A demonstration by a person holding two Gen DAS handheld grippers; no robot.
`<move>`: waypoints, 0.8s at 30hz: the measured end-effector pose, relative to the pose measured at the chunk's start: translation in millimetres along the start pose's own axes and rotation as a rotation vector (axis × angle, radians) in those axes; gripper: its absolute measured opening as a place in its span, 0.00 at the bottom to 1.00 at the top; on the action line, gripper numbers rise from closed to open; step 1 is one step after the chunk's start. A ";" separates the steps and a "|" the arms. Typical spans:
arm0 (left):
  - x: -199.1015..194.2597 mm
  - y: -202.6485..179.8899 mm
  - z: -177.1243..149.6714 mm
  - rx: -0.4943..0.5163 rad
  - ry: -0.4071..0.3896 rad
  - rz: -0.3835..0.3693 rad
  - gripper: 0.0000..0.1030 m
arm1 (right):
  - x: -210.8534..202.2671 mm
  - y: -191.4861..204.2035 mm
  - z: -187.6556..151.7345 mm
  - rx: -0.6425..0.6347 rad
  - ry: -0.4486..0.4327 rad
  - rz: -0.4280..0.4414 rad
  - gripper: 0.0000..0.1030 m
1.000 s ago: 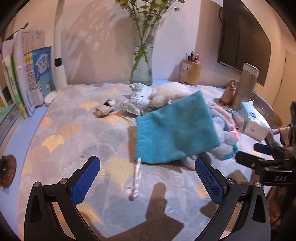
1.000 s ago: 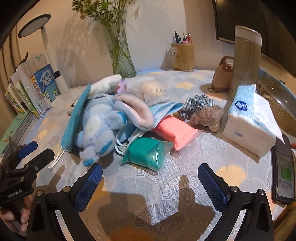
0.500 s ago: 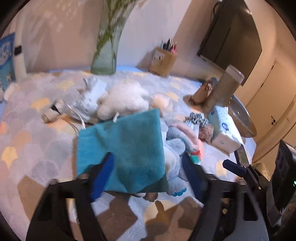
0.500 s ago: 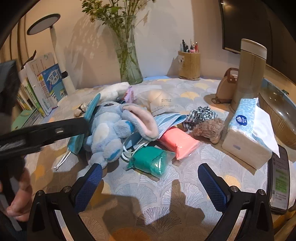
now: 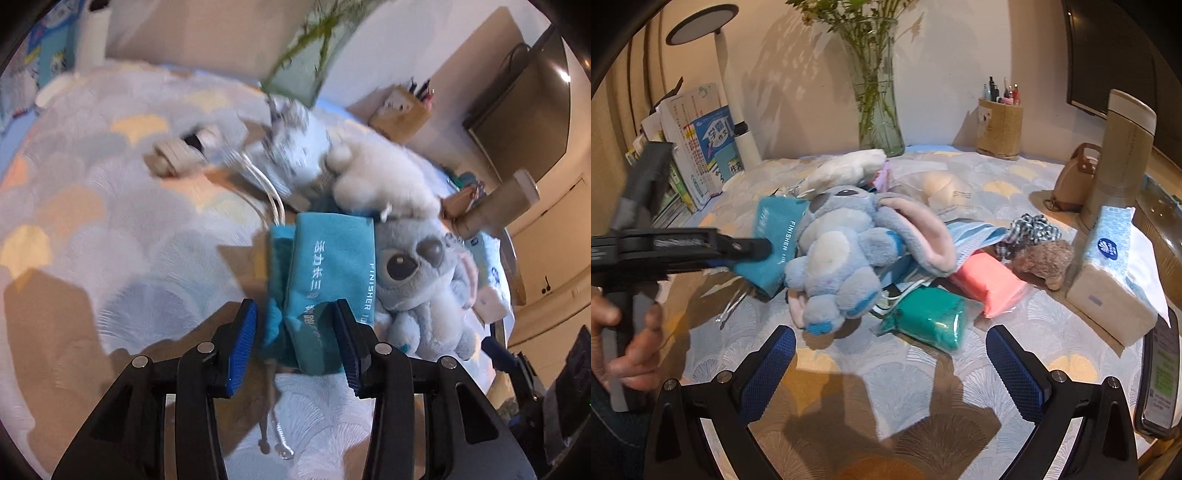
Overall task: Organize soft objects
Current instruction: 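Grasp the teal drawstring bag with the left gripper, then grasp the blue Stitch plush with the right gripper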
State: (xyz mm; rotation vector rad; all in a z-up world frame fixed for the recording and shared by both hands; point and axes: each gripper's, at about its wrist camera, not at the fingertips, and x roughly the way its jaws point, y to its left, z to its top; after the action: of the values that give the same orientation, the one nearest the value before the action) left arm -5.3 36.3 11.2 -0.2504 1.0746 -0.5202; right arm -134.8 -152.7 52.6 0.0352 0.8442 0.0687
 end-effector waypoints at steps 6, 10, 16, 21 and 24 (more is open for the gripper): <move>4.0 -14.3 -1.7 0.050 -0.023 0.038 0.41 | -3.8 0.2 11.7 0.004 -0.025 0.031 1.00; -3.2 -4.9 -5.9 0.017 -0.066 0.033 0.15 | 0.2 1.1 29.4 0.017 -0.032 0.069 1.00; -39.4 12.2 -10.3 -0.040 -0.160 -0.014 0.12 | 22.5 29.2 41.1 -0.072 0.018 0.006 0.96; -51.0 17.1 -14.8 -0.045 -0.152 0.002 0.12 | 45.5 44.7 49.3 -0.101 0.074 -0.065 0.63; -59.2 20.6 -20.8 -0.026 -0.141 0.025 0.12 | 48.3 46.2 48.4 -0.111 0.083 -0.028 0.47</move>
State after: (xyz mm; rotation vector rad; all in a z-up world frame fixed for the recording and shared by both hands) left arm -39.9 85.7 38.1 -0.2922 0.9465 -0.4593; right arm -68.8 -103.2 51.5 -0.0843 0.9222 0.0909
